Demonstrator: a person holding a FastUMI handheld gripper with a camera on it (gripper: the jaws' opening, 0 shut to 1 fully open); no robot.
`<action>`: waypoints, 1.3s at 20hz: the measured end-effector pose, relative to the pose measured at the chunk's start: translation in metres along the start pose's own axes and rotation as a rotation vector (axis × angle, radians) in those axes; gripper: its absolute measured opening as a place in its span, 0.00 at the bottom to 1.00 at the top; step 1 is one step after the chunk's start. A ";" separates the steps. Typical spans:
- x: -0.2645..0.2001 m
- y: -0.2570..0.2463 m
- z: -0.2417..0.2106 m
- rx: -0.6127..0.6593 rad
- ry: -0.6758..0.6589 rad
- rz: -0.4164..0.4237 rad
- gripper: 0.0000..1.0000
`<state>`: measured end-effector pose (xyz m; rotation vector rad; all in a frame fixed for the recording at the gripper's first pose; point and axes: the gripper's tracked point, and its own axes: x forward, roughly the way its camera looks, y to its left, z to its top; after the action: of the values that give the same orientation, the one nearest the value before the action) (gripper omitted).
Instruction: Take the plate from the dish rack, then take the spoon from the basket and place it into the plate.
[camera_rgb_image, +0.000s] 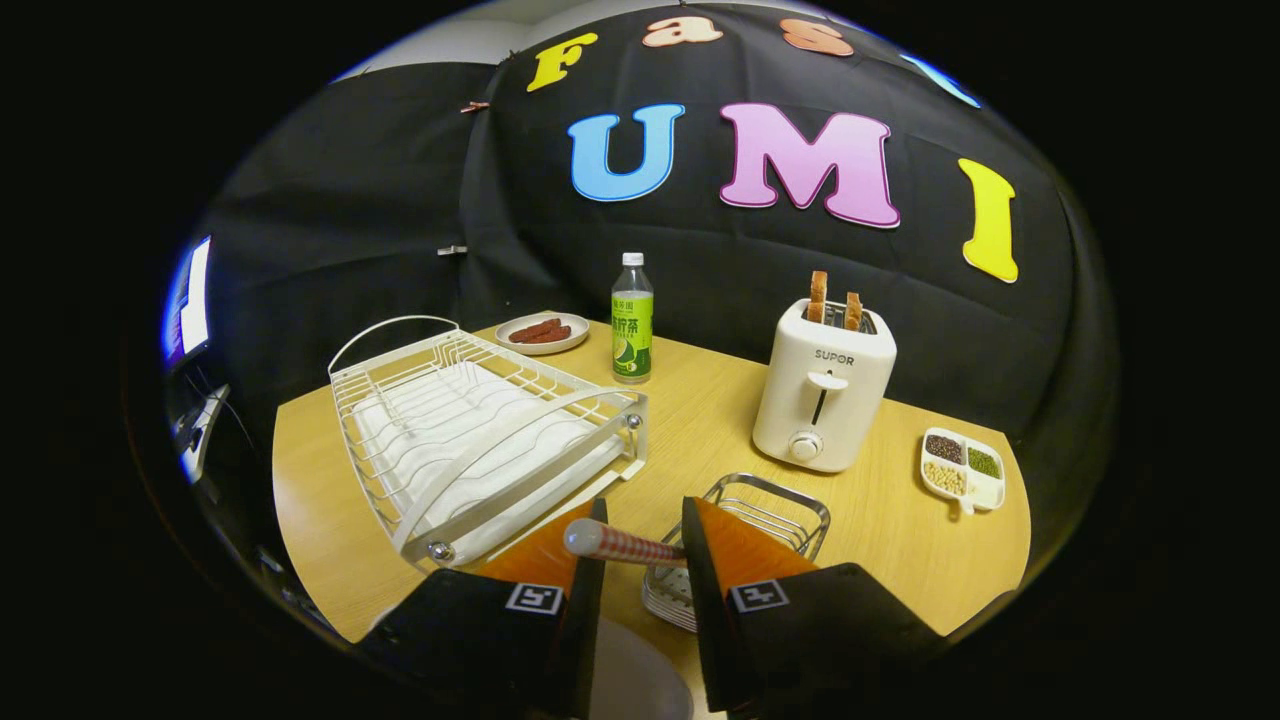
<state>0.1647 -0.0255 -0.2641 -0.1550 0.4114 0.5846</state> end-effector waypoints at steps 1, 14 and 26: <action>0.000 -0.003 0.004 0.005 -0.006 -0.004 0.46; -0.034 -0.041 0.055 0.058 -0.038 -0.039 0.14; -0.120 0.025 0.070 0.038 -0.053 0.099 0.14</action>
<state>0.0828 -0.0473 -0.1507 -0.0824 0.3796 0.6765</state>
